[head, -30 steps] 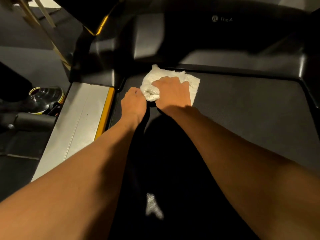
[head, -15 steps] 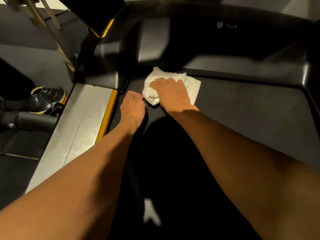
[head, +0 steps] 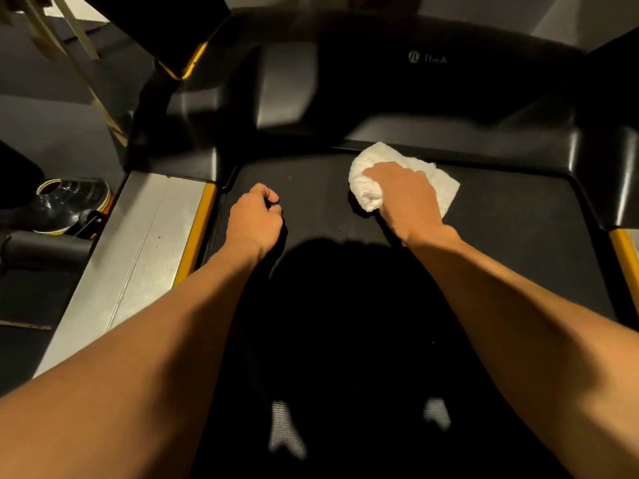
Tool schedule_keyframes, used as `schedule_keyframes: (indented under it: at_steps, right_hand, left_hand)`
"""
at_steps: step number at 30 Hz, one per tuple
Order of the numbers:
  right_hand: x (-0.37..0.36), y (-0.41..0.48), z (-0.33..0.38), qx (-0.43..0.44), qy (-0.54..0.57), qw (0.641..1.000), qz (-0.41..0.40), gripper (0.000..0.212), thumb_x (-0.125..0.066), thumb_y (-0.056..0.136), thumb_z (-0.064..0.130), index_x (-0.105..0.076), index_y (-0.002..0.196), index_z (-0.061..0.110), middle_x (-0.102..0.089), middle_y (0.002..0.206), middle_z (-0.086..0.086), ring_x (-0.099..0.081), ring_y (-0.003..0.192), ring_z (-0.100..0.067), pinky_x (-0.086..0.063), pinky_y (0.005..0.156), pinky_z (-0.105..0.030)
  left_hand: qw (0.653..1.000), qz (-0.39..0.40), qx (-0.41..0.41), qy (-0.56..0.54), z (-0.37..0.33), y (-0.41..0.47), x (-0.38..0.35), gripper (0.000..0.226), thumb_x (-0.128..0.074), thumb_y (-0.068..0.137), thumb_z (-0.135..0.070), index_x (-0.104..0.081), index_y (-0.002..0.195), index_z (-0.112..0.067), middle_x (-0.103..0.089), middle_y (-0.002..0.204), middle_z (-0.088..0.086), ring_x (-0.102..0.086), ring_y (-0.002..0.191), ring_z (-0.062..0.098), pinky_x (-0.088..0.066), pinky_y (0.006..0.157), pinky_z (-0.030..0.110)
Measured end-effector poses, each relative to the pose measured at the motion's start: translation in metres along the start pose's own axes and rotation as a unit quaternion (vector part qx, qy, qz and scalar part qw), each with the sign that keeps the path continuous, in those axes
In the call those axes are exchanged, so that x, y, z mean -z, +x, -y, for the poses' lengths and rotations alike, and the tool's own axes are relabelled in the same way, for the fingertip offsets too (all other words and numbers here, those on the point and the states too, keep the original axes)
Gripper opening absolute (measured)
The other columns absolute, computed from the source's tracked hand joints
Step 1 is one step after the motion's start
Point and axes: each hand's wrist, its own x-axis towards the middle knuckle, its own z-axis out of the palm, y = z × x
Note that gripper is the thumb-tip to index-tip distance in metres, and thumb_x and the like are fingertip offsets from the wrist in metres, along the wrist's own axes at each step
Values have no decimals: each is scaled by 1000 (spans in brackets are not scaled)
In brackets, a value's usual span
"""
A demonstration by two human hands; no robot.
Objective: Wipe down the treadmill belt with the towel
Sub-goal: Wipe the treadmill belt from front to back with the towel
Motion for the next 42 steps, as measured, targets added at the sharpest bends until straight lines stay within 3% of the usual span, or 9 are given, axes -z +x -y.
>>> schedule_keyframes:
  at_steps: [5, 8, 13, 18, 24, 31, 33, 37, 42]
  right_hand:
    - [-9, -12, 18, 47, -12, 983, 180, 55, -57, 93, 28, -36, 145, 29, -33, 154, 1, -33, 138, -26, -22, 112, -40]
    - [-4, -15, 7, 28, -2, 995, 91, 44, -57, 88, 15, -50, 130, 28, -53, 134, -2, -48, 124, -26, -32, 102, -44]
    - [1, -19, -16, -43, -31, 997, 62, 66, -48, 83, -5, -41, 141, 26, -41, 146, -6, -37, 132, -32, -29, 107, -49]
    - [-19, -16, -8, 60, -44, 965, 252, 58, -48, 97, 36, -25, 149, 29, -15, 160, -1, -12, 146, -26, -6, 118, -41]
    - [-4, -43, -97, -106, 57, 992, 26, 54, -43, 93, 3, -45, 142, 24, -35, 153, -7, -29, 141, -34, -22, 116, -44]
    - [-30, -48, -56, 1, 58, 986, 158, 45, -40, 99, 38, -37, 144, 36, -25, 157, 5, -16, 146, -25, -5, 118, -39]
    - [-31, -52, -62, 18, 97, 984, 152, 35, -32, 95, 47, -54, 122, 45, -46, 141, 11, -33, 134, -22, -19, 112, -38]
    - [-11, -52, -119, -82, 26, 996, 8, 43, -50, 88, 14, -56, 127, 32, -55, 133, -2, -46, 124, -32, -33, 104, -56]
    - [-3, -51, -134, -160, 24, 987, 16, 50, -51, 80, 9, -58, 124, 32, -58, 128, -5, -52, 117, -35, -39, 97, -59]
  left_hand:
    - [969, -22, -94, 227, -1, -9, 2, 33, -53, 96, -30, -51, 125, -13, -48, 126, 16, -49, 115, 34, -42, 94, 44]
    - [905, -56, -179, 382, 2, -14, 5, 42, -48, 97, -40, -48, 131, -17, -41, 135, 15, -41, 121, 35, -35, 97, 47]
    - [918, 12, -164, 361, 7, -16, -4, 53, -36, 100, -46, -27, 149, -28, -20, 158, 13, -19, 144, 37, -20, 113, 57]
    - [920, 27, -148, 361, 4, -16, -11, 59, -26, 100, -52, -13, 154, -34, -7, 162, 11, -7, 147, 40, -12, 116, 59]
    - [898, 31, -199, 392, 4, -18, -20, 57, -22, 99, -55, -10, 153, -41, -6, 163, 6, -5, 148, 37, -11, 115, 64]
    - [902, 28, -182, 392, -4, -18, -27, 57, -24, 98, -56, -16, 152, -39, -11, 161, 8, -8, 146, 43, -12, 111, 69]
    - [904, 31, -180, 387, -9, -18, -28, 57, -26, 98, -55, -19, 151, -37, -13, 161, 10, -9, 146, 44, -12, 111, 69]
    - [907, 24, -182, 379, -12, -19, -34, 56, -30, 98, -50, -23, 150, -30, -15, 160, 11, -12, 146, 42, -13, 112, 67]
    - [905, 12, -186, 382, -10, -19, -38, 54, -31, 98, -49, -26, 148, -32, -21, 158, 11, -16, 144, 42, -16, 110, 68]
